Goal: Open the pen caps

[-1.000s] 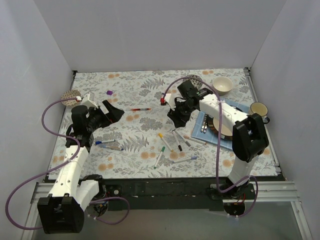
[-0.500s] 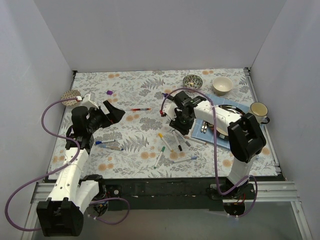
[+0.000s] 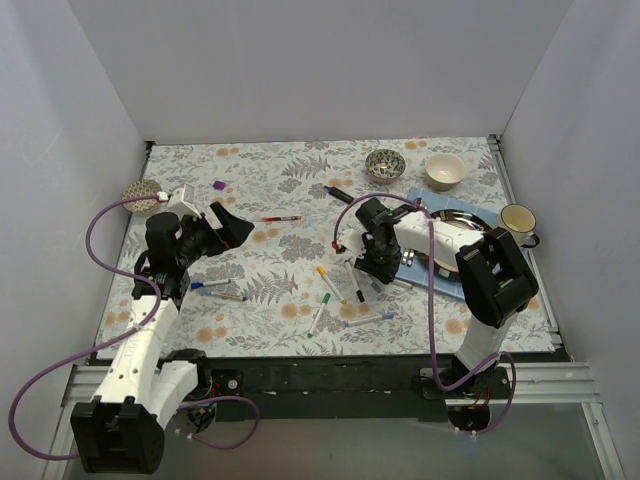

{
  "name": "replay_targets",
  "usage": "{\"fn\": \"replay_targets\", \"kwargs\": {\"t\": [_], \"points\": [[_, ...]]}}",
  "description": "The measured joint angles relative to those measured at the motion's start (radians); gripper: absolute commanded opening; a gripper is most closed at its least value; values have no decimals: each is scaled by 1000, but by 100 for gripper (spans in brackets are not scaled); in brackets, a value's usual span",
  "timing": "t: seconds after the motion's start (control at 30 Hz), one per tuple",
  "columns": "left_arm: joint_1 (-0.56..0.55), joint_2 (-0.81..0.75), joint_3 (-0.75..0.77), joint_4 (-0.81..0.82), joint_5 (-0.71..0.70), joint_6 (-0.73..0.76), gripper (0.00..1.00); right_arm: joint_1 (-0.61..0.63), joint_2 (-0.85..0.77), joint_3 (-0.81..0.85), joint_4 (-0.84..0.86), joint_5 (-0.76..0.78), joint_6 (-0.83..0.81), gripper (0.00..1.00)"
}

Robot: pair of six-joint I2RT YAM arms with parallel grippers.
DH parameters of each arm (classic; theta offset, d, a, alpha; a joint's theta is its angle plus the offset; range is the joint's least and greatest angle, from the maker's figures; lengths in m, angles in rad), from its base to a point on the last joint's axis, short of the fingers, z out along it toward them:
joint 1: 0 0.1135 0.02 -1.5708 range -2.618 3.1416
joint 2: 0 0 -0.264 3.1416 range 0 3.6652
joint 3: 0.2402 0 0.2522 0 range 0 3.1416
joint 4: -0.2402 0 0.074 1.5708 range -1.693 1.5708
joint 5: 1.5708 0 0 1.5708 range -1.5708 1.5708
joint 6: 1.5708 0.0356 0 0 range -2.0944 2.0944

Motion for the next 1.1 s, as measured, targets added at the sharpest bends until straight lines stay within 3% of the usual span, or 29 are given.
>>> {"fn": "replay_targets", "kwargs": {"t": [0.37, 0.67, 0.8, 0.9, 1.1], "points": [[-9, -5, 0, 0, 0, 0, 98, -10, 2, -6, 2, -48, -3, 36], [-10, -5, 0, 0, 0, 0, 98, -10, 6, -44, 12, -58, 6, 40], [-11, -5, 0, 0, 4, 0, 98, -8, 3, -53, 35, -32, 25, 15], [-11, -5, -2, 4, 22, -1, 98, -8, 0, -60, 54, -1, 52, 3], [-14, 14, -22, 39, 92, -23, 98, -34, -7, -63, 64, -25, 88, 1]]}}
